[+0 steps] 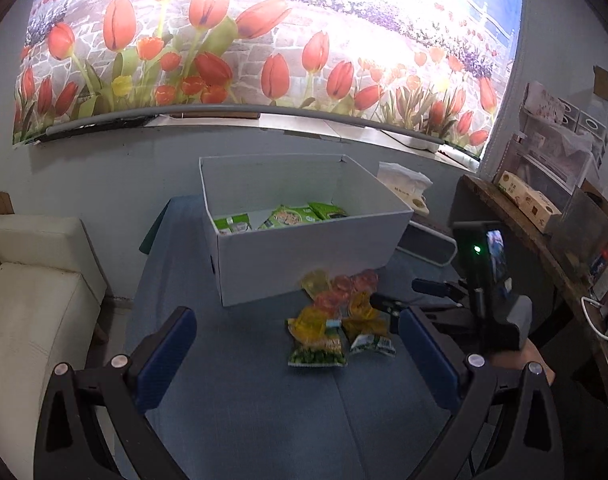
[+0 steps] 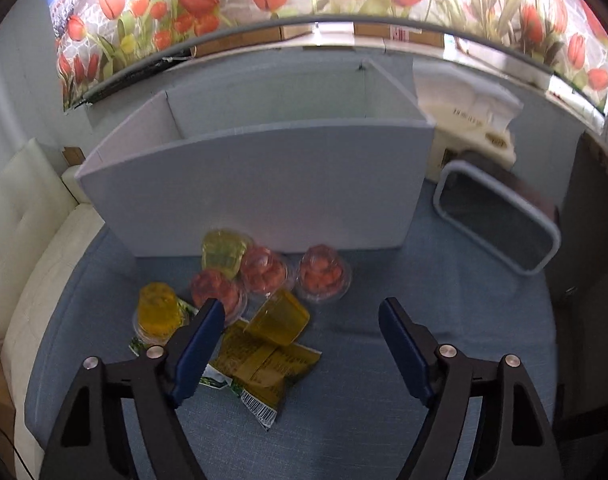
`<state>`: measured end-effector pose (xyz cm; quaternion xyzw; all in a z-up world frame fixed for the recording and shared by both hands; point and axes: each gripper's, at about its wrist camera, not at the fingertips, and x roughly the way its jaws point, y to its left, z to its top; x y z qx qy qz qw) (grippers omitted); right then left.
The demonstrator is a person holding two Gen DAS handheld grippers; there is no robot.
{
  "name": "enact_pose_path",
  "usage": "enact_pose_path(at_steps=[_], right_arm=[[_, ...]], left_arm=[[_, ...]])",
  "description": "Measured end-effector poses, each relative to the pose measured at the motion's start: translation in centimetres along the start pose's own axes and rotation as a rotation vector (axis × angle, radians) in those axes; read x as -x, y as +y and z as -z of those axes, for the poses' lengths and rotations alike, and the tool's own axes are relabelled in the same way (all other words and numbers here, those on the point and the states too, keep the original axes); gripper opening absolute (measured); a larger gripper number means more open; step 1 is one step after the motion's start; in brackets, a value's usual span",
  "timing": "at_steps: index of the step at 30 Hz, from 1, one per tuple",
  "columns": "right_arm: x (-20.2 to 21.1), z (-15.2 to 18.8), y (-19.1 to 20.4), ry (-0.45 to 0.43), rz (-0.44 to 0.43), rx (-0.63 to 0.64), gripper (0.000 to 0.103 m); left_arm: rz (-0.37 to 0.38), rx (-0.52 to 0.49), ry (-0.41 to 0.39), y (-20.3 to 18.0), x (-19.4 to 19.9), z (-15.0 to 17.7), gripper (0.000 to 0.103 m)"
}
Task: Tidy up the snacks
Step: 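Grasp a yellow jelly cup with the right gripper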
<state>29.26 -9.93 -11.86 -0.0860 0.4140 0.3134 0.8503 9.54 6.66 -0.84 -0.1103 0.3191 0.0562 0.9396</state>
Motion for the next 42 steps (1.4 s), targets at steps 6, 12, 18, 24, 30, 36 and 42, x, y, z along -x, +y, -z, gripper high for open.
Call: enact_pose_path(at_steps=[6,12,18,24,30,36,42], right_arm=[[-3.4,1.2,-0.2,0.064,-0.028,-0.091,0.068],[-4.5,0.9,-0.1,0.049,-0.041,-0.124,0.067],[-4.6,0.6,0.2,0.046,-0.05,-0.128,0.038],[-3.0,0.8,0.1,0.016,-0.031,-0.091,0.035],[0.1,2.1,0.5,-0.023,-0.017,-0.06,0.034],[5.2,4.1,-0.3,-0.091,-0.012,-0.056,0.034],[9.7,6.7,-1.5,-0.132,-0.014,-0.087,0.034]], left_arm=[[0.005,0.035,0.053,0.4,0.4,3.7,0.103],[-0.004,0.04,0.078,0.9,0.3,5.2,0.103],[-0.021,0.035,0.069,1.0,-0.1,4.9,0.103],[-0.035,0.023,0.082,0.9,-1.3,4.9,0.103],[-0.019,0.005,0.1,0.5,-3.4,4.5,0.103],[0.0,0.009,0.154,0.0,-8.6,3.2,0.103],[-0.025,-0.027,0.21,-0.8,-14.4,2.3,0.099]])
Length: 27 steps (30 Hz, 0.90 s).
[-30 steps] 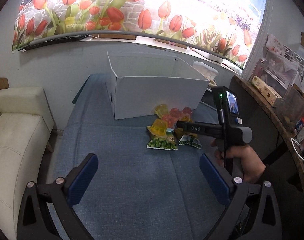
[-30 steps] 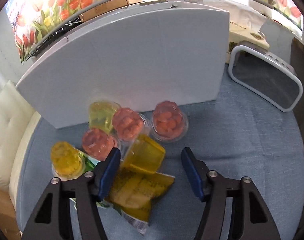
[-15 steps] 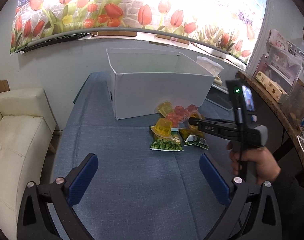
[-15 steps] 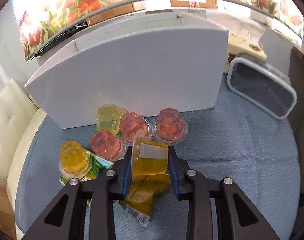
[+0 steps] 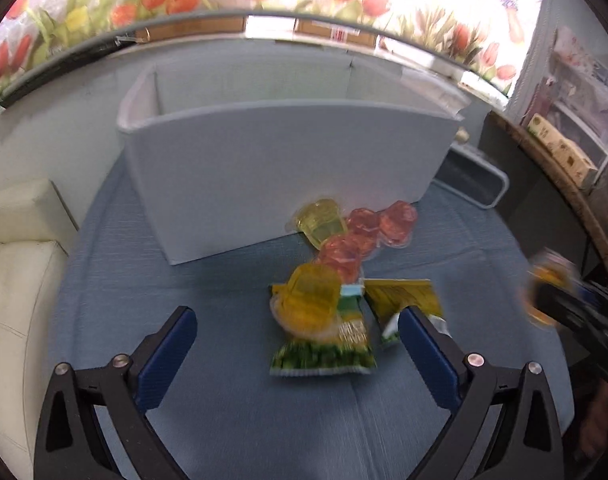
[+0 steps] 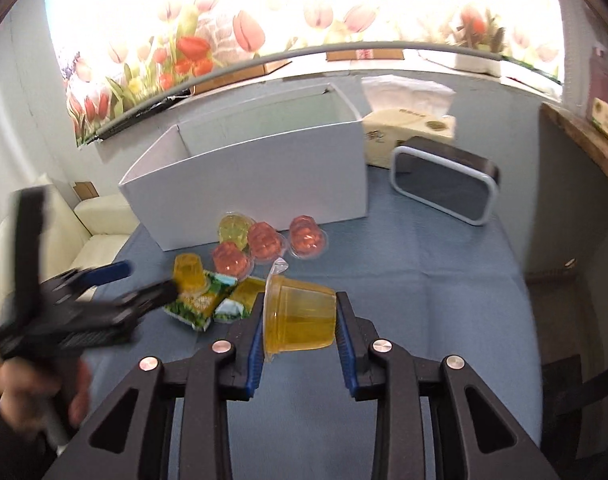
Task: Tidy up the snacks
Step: 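Grasp a yellow jelly cup with the right gripper, then grasp a yellow jelly cup with the left gripper while the right gripper holds its cup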
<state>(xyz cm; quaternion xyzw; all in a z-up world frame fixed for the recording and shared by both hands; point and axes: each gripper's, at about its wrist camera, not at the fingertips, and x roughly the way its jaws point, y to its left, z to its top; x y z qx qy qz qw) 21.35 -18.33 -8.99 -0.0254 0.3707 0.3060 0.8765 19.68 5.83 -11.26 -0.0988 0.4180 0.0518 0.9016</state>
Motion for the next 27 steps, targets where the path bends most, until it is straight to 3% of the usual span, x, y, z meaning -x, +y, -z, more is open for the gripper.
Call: enact_pose_path(at_steps=[2,6,8,10,17,27], right_arm=[[0.8,0.3,-0.4,-0.013,0.033,0.011,0.034],[1.6,0.9,-1.7,-0.013,0.02,-0.032,0.034],[1.9,1.2,-2.1,-0.017,0.017,-0.044,0.034],[1.8,1.3,-2.3,-0.016,0.015,-0.05,0.034],[2.1,1.7,-1.8,-0.021,-0.002,-0.045,0.034],[1.9,-0.1,0.3,-0.037,-0.041,-0.015,0.034]], left_arm=[[-0.013,-0.008,0.033,-0.1,-1.5,-0.3,0.086],[-0.037,-0.03,0.069,-0.2,-3.3,-0.3,0.074],[-0.025,-0.038,0.08,-0.2,-3.8,-0.4,0.055],[-0.009,-0.035,0.082,-0.2,-3.8,-0.5,0.046],[-0.005,-0.04,0.056,-0.7,-2.8,-0.8,0.046],[0.053,-0.038,-0.062,-0.8,4.2,-2.7,0.046]])
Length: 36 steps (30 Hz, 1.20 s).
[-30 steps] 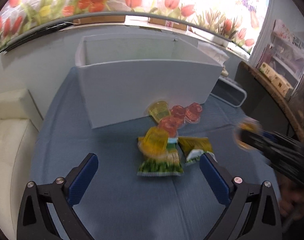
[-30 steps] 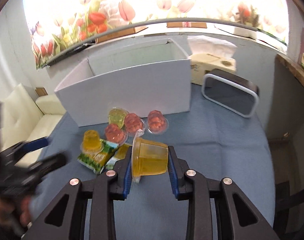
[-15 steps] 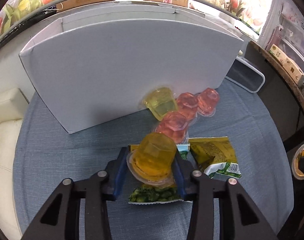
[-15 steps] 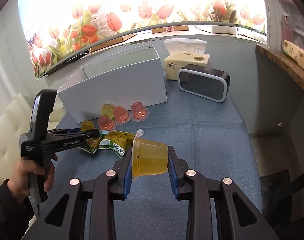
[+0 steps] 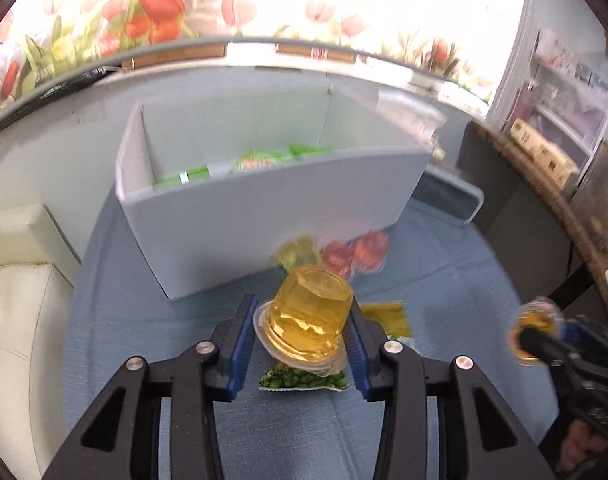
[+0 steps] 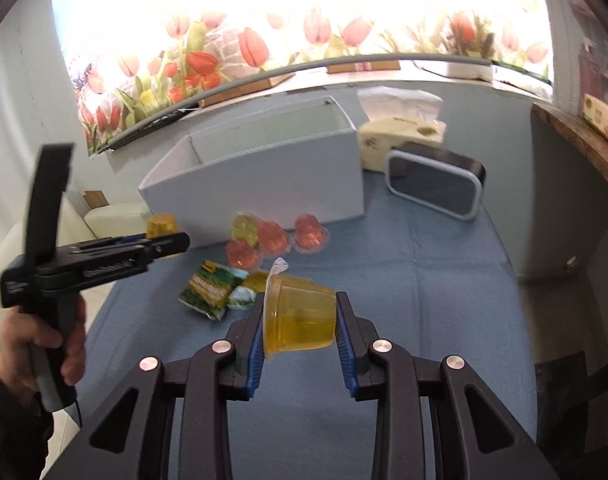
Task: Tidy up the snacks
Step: 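Grasp a yellow jelly cup with the left gripper while the right gripper holds its cup, then lower both jelly cups into the white box and open both grippers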
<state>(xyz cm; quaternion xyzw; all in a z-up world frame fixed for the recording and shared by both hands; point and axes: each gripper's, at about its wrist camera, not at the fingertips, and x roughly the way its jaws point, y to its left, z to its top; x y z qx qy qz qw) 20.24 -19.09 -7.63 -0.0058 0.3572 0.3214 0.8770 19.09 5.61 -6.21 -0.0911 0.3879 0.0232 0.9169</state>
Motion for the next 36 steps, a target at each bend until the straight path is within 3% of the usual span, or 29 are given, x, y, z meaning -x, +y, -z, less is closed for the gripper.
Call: enact_pose_path(at_steps=[9,13,18,22,29,30,31,32,33,34,35,36], right_arm=[[-2.6,-8.3,2.6,-0.065,-0.063,0.041,0.034],[-4.9,-13.2,3.5,-0.076,-0.072,0.049,0.034],[-10.1,-18.5,3.1,-0.015,-0.05,0.048,0.034],[-14.1,-19.9,2.6,0.067,-0.001,0.081,0.034],[-17.0,-19.0,0.9,0.121,0.04,0.068,0.035],[-17.2,-18.9,0.8,0.126,0.043,0.07,0.045],[-17.2,-19.0,0.7,0.126,0.05,0.068,0.058],[-17.0,-19.2,0.5,0.112,0.055,0.06,0.081],[-16.6,-19.3,0.4,0.087,0.047,0.053,0.086],[-16.1,-19.5,0.3,0.06,0.026,0.046,0.086],[-15.8,-19.7,0.3,0.051,0.019,0.04,0.086],[-15.5,-19.9,0.4,0.048,0.027,0.04,0.086]], left_arm=[[0.004,0.045,-0.122,2.0,4.4,-5.9,0.046],[-0.011,0.042,-0.139,2.7,3.5,-9.6,0.046],[-0.023,0.056,-0.128,3.7,0.6,-12.7,0.046],[-0.046,0.067,-0.096,4.6,-2.1,-13.8,0.046],[-0.092,0.057,-0.037,6.1,-5.1,-13.7,0.046],[-0.098,0.052,-0.03,6.1,-5.2,-13.5,0.047],[-0.106,0.05,-0.026,6.2,-5.4,-13.5,0.051],[-0.103,0.053,-0.019,6.3,-5.5,-13.4,0.063],[-0.096,0.06,-0.019,6.4,-5.5,-13.4,0.072],[-0.102,0.065,-0.032,6.5,-5.3,-13.3,0.09],[-0.117,0.063,-0.053,6.5,-5.0,-13.3,0.099],[-0.127,0.053,-0.078,6.4,-4.6,-13.2,0.101]])
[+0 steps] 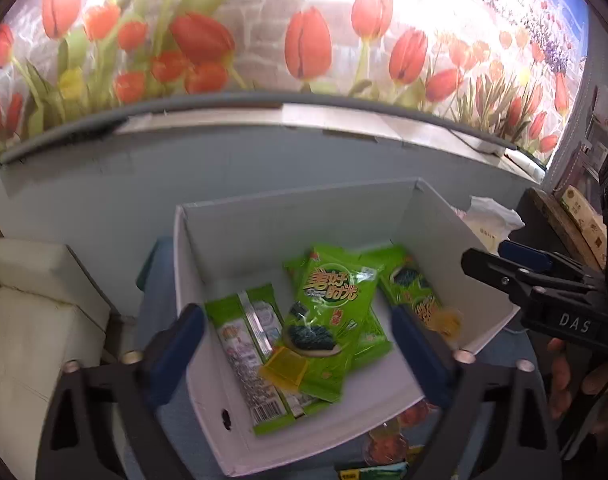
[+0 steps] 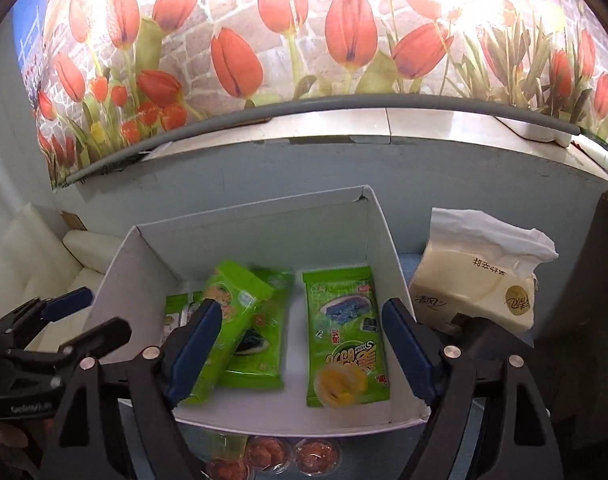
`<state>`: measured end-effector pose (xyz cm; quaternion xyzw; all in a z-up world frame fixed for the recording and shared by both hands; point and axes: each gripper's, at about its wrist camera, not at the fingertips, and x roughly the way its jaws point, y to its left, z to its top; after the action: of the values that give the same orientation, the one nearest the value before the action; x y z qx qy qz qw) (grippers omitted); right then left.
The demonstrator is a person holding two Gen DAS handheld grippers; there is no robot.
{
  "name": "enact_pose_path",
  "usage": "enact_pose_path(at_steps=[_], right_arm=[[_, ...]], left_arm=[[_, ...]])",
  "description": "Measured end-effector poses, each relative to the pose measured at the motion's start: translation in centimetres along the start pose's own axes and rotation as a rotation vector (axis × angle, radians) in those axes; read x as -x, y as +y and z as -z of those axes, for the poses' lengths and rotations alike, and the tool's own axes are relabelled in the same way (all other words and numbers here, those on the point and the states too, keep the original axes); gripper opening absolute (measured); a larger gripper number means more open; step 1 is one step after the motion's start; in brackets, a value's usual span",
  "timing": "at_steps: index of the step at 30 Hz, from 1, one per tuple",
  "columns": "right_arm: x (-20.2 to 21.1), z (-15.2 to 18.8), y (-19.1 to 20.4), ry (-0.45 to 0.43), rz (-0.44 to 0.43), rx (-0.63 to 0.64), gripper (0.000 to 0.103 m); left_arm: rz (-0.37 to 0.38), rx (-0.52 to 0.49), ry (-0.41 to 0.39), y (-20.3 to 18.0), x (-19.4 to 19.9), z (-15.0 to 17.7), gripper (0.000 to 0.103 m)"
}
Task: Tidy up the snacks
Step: 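Lower both jelly cups into the white box and open both grippers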
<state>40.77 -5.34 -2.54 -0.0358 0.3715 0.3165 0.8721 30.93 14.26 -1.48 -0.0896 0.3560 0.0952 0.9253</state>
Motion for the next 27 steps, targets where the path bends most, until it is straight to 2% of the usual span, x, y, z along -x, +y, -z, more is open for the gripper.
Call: enact_pose_path(at_steps=[2,5,8,12,14,17,21,25,27], right_arm=[[0.6,-0.1,0.2,-0.019,0.014,0.019,0.086],[1.7,0.4,0.3,-0.041,0.024,0.034,0.086],[2.5,1.3,0.1,-0.049,0.028,0.028,0.086],[3.1,2.4,0.1,-0.038,0.048,0.034,0.093],[3.5,3.0,0.2,-0.031,0.045,0.041,0.094],[4.3,3.9,0.6,-0.035,0.039,0.049,0.102],[5.7,5.1,1.0,-0.061,0.047,0.059,0.103],[6.7,7.4,0.6,-0.066,-0.002,0.053,0.103],[6.2,9.0,0.3,-0.046,0.044,0.056,0.103]], left_arm=[[-0.012,-0.012,-0.001,0.0,0.3,0.0,0.103],[0.035,0.009,0.027,0.1,0.5,0.0,0.103],[0.033,0.017,0.024,0.0,1.2,-0.1,0.103],[0.033,0.01,0.015,-0.3,2.5,0.1,0.103],[0.032,0.013,-0.001,-0.5,3.3,0.2,0.103],[0.027,0.007,-0.022,-0.9,4.1,0.3,0.103],[0.03,-0.002,-0.04,-1.5,5.3,0.5,0.103],[0.035,-0.015,-0.062,-2.1,7.0,1.5,0.103],[0.038,-0.015,-0.072,-2.3,7.8,2.3,0.103]])
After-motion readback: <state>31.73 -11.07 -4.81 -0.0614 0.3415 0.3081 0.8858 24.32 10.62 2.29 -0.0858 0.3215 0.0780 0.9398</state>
